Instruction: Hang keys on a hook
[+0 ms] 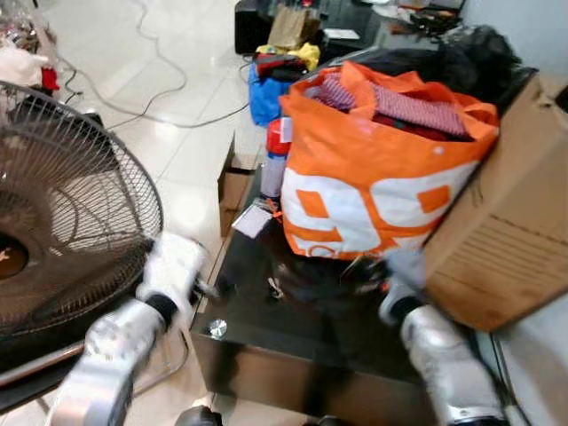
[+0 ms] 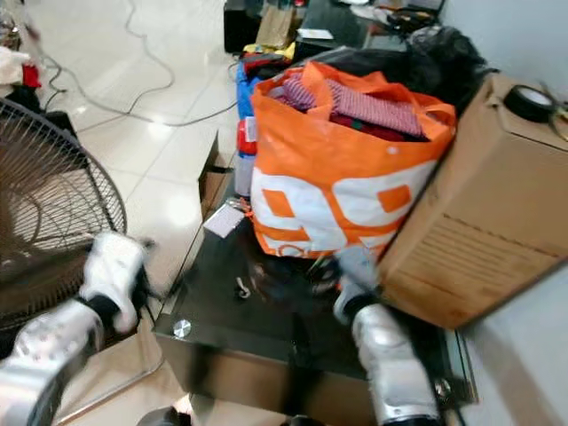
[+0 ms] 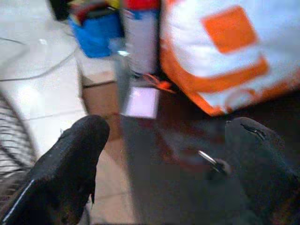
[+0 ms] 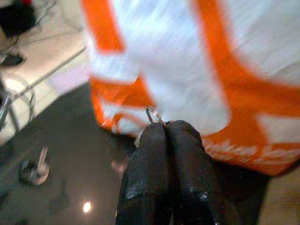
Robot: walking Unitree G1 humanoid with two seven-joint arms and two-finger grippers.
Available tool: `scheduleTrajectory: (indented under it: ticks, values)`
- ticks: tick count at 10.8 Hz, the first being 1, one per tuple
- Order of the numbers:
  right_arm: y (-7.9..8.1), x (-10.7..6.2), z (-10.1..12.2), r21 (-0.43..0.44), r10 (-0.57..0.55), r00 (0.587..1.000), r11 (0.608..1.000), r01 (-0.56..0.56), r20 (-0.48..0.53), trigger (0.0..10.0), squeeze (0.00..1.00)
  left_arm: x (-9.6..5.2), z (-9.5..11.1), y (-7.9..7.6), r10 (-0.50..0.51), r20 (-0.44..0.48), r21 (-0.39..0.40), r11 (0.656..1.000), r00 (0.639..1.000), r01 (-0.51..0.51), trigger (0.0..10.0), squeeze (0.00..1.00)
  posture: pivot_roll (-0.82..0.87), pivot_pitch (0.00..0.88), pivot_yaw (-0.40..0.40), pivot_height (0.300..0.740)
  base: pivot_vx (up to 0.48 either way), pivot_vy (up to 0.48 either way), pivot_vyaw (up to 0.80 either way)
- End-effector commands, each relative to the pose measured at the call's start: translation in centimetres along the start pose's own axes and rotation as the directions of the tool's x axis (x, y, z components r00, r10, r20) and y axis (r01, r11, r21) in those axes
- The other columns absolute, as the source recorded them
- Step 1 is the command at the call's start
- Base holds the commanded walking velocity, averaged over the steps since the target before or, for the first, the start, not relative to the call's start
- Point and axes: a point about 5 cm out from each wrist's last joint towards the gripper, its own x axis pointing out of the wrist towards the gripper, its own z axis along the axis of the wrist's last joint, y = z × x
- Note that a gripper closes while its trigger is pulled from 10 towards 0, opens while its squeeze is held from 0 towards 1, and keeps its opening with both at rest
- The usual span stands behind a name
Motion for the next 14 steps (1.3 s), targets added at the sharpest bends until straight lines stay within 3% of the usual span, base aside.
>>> scheduleTrajectory:
  ticks: [1,3,4,5,6,8,11,14]
  values:
    - [-0.4,-0.6,1.6,0.025,-0.031,0.999,0.999,0.030,0.038,0.0,0.00,0.5,1.0,0.5,0.049,0.055,-0.015,0.999,0.997,-0.048,10.0,0.00,0.03,0.000,-0.087,0.740,0.000,0.000,0.00]
    - [-0.8,-1.5,3.6,0.069,-0.082,0.992,0.995,0.076,0.091,0.0,0.00,1.9,1.9,0.7,0.103,0.094,0.005,0.995,0.990,-0.104,10.0,0.00,0.06,0.000,-0.110,0.740,0.000,0.000,0.00]
    - [-0.9,-2.4,3.9,0.099,-0.123,0.988,0.989,0.114,0.091,1.5,0.00,2.4,1.9,0.4,0.112,0.100,0.036,0.993,0.989,-0.116,10.0,0.00,0.05,0.000,-0.111,0.740,0.000,0.000,0.00]
    - [-1.1,-2.7,3.9,0.113,-0.158,0.984,0.982,0.149,0.078,7.8,0.00,2.6,1.5,-0.1,0.099,0.097,0.035,0.994,0.990,-0.103,10.0,0.00,0.03,0.000,-0.108,0.740,0.000,0.000,0.00]
    - [-1.2,-2.7,4.1,0.113,-0.184,0.981,0.978,0.176,0.063,10.0,0.00,2.9,1.3,-0.4,0.073,0.099,0.040,0.996,0.992,-0.077,10.0,0.00,0.01,0.000,-0.085,0.740,0.000,0.000,0.00]
    - [-2.1,-2.4,4.3,0.111,-0.249,0.967,0.964,0.243,0.046,10.0,0.00,3.8,1.2,-0.2,0.073,0.099,0.019,0.997,0.992,-0.075,10.0,0.00,0.01,0.000,-0.073,0.740,0.000,0.000,0.00]
    - [-3.1,-1.4,5.5,0.086,-0.273,0.960,0.960,0.267,0.061,10.0,0.00,3.7,0.8,-0.1,0.098,0.097,0.033,0.994,0.991,-0.101,10.0,0.00,0.06,0.000,-0.084,0.740,0.000,0.000,0.00]
    - [-3.1,-2.1,5.2,0.081,-0.287,0.957,0.956,0.283,0.049,10.0,0.00,3.7,0.7,0.0,0.068,0.080,0.022,0.997,0.994,-0.070,10.0,0.00,0.01,0.000,-0.018,0.740,0.000,0.000,0.00]
